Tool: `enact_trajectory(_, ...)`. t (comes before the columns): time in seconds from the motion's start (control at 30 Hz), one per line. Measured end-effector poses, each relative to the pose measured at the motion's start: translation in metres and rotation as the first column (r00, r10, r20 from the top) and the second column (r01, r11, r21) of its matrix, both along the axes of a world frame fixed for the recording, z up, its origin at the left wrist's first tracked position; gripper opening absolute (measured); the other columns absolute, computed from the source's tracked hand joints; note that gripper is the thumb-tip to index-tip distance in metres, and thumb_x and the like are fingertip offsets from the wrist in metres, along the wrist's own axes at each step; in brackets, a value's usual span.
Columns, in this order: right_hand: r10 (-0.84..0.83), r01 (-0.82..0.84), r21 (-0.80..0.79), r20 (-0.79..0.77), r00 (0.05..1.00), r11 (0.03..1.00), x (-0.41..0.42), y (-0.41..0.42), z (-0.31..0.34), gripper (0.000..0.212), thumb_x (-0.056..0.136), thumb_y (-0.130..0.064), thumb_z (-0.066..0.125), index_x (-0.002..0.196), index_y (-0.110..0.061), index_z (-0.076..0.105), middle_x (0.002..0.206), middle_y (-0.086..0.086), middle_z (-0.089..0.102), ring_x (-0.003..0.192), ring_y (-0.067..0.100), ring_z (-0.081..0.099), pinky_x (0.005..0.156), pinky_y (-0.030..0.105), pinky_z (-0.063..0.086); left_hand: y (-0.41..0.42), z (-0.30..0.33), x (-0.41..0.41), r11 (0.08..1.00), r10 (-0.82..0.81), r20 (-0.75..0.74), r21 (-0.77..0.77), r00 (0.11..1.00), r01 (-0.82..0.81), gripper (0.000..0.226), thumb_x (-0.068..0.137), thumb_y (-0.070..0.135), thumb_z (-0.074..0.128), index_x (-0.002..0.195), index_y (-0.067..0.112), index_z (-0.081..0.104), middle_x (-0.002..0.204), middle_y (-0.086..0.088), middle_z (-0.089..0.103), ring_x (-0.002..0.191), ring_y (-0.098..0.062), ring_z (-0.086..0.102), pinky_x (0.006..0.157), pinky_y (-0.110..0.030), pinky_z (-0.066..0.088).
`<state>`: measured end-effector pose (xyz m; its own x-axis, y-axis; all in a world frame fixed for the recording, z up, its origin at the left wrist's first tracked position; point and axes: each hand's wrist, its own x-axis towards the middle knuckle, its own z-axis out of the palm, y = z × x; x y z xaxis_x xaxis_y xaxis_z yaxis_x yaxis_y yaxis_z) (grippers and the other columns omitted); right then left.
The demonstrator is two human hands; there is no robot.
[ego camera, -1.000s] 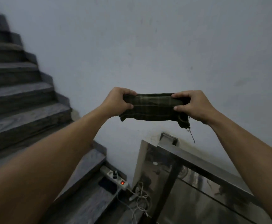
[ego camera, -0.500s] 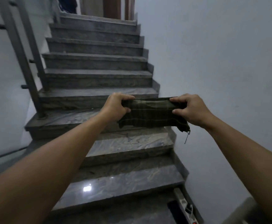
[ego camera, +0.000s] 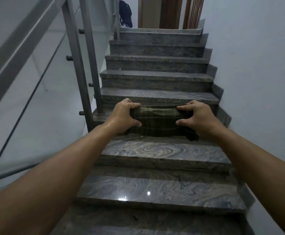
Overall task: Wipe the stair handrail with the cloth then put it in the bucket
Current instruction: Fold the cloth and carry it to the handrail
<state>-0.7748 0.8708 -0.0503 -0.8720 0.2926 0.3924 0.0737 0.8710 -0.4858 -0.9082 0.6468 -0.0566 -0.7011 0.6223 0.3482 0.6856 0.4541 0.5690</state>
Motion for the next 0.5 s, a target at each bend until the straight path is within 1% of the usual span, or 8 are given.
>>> enact_trajectory(0.1, 0.043, -0.042, 0.027, -0.015, 0.999, 0.999, -0.045, 0.014, 0.031, 0.058, 0.068, -0.018, 0.082, 0.122, -0.009, 0.062, 0.11, 0.008, 0.059, 0.1, 0.022, 0.055, 0.086, 0.028, 0.046, 0.01, 0.029, -0.041, 0.999, 0.042, -0.023, 0.004, 0.999, -0.042, 0.071, 0.068, 0.01, 0.083, 0.132, 0.011, 0.054, 0.116, -0.002, 0.052, 0.104, -0.014, 0.047, 0.095, -0.025, 0.041)
enact_trajectory(0.23, 0.101, -0.101, 0.018, -0.039, 0.994, 0.995, -0.106, 0.04, 0.074, 0.054, 0.072, -0.016, 0.079, 0.122, -0.01, 0.061, 0.113, 0.008, 0.057, 0.102, 0.022, 0.055, 0.091, 0.036, 0.05, 0.03, 0.069, -0.092, 0.996, 0.092, -0.061, 0.016, 0.994, -0.091, 0.065, 0.072, 0.009, 0.08, 0.131, 0.011, 0.055, 0.11, 0.001, 0.049, 0.103, -0.014, 0.047, 0.096, -0.028, 0.043)
enact_trajectory(0.27, 0.116, -0.116, 0.014, -0.045, 0.992, 0.993, -0.121, 0.046, 0.084, 0.054, 0.072, -0.016, 0.079, 0.122, -0.011, 0.062, 0.113, 0.008, 0.057, 0.102, 0.022, 0.056, 0.092, 0.036, 0.05, 0.034, 0.079, -0.104, 0.994, 0.109, -0.066, 0.021, 0.992, -0.108, 0.064, 0.072, 0.009, 0.08, 0.131, 0.012, 0.055, 0.109, 0.001, 0.05, 0.103, -0.014, 0.048, 0.096, -0.029, 0.043)
enact_trajectory(0.4, 0.186, -0.185, 0.015, -0.076, 0.98, 0.983, -0.187, 0.069, 0.129, 0.054, 0.07, -0.016, 0.081, 0.121, -0.011, 0.063, 0.111, 0.006, 0.059, 0.101, 0.02, 0.056, 0.089, 0.027, 0.048, 0.051, 0.128, -0.153, 0.984, 0.179, -0.07, 0.04, 0.981, -0.176, 0.065, 0.072, 0.009, 0.08, 0.131, 0.012, 0.055, 0.11, 0.002, 0.05, 0.104, -0.015, 0.049, 0.098, -0.031, 0.044)
enact_trajectory(0.5, 0.217, -0.216, 0.025, -0.095, 0.972, 0.976, -0.233, 0.078, 0.165, 0.053, 0.07, -0.016, 0.081, 0.12, -0.01, 0.064, 0.109, 0.007, 0.059, 0.099, 0.019, 0.056, 0.087, 0.025, 0.046, 0.058, 0.164, -0.185, 0.973, 0.225, -0.079, 0.062, 0.971, -0.22, 0.065, 0.071, 0.008, 0.081, 0.131, 0.011, 0.056, 0.107, 0.005, 0.049, 0.103, -0.014, 0.048, 0.098, -0.03, 0.045)
